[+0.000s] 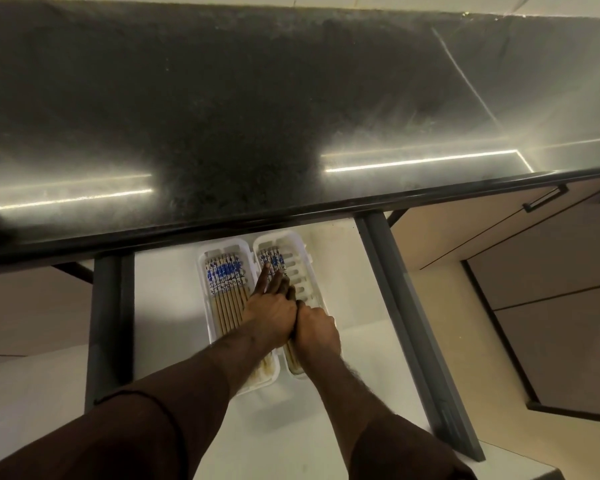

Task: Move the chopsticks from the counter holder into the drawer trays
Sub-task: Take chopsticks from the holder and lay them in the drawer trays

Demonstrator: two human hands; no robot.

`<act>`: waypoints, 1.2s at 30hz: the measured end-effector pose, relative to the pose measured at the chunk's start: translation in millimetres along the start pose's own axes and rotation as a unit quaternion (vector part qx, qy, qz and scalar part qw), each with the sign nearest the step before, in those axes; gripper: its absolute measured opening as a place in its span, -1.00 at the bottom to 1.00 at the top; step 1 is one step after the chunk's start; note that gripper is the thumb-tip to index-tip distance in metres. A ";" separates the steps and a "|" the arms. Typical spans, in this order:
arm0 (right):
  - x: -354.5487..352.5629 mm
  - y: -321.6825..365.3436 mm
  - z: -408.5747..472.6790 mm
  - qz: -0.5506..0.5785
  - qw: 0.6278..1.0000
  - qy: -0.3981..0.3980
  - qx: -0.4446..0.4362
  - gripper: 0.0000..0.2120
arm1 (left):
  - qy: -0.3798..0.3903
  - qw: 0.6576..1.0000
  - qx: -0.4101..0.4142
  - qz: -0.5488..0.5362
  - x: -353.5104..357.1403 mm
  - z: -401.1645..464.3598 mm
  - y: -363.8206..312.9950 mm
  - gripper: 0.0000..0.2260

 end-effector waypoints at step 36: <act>-237.2 204.4 -337.3 -0.063 0.881 -0.397 -0.251 -0.71 | -0.350 0.896 -0.058 -0.265 -255.7 -369.7 170.9 -0.50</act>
Point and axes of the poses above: each hand's wrist, its own z-axis towards the middle knuckle, its own x-axis out of the palm, y = z × x, the point moved 9 cm from there along z, towards the middle knuckle, and after that the axes turned 15 degrees about -x, right-handed, at the moved point
